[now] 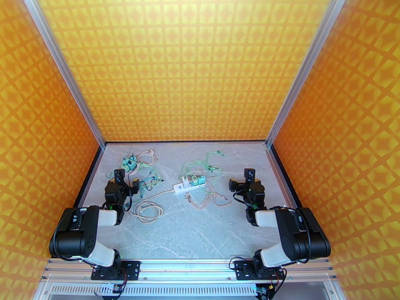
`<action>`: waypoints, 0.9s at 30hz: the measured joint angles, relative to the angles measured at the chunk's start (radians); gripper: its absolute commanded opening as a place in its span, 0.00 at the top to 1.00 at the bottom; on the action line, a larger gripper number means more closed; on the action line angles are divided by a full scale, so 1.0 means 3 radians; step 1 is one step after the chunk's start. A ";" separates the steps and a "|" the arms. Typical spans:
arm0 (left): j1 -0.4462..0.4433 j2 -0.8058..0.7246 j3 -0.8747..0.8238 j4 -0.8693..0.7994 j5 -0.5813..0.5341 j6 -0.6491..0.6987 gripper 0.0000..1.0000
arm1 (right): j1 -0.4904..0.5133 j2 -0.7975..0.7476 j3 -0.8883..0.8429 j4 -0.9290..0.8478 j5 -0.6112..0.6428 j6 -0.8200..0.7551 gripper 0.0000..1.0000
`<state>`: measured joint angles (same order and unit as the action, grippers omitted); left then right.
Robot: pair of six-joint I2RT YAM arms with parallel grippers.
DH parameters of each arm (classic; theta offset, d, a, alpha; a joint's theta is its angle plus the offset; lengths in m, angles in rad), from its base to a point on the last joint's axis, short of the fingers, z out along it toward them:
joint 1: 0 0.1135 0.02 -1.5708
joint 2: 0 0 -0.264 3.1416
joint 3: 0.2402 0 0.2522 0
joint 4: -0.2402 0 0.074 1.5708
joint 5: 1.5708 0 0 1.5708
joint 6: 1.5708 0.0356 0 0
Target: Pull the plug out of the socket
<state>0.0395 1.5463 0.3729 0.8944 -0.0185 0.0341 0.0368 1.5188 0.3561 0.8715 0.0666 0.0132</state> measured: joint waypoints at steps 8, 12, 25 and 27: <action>0.0008 -0.0155 0.0103 -0.0407 -0.0003 -0.0023 0.01 | 0.0001 -0.0009 0.0000 -0.0005 0.0048 0.0003 0.02; 0.0010 -0.0608 0.0526 -0.1230 -0.0071 -0.0117 0.01 | 0.0001 -0.0234 0.0003 -0.0196 0.0178 0.0025 0.01; 0.0019 -0.0885 0.1898 -0.3474 0.0020 -0.1216 0.01 | -0.0031 -0.1399 0.0905 -0.2426 0.0703 0.1273 0.02; -0.0010 -0.0839 0.1898 -0.3595 0.0122 -0.1294 0.01 | -0.0032 -0.1451 0.0908 -0.2581 0.0477 0.1356 0.14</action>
<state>0.0364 1.2945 0.9424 -0.1841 0.0181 -0.3542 0.0273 1.0836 0.6285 0.0971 0.2096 0.4198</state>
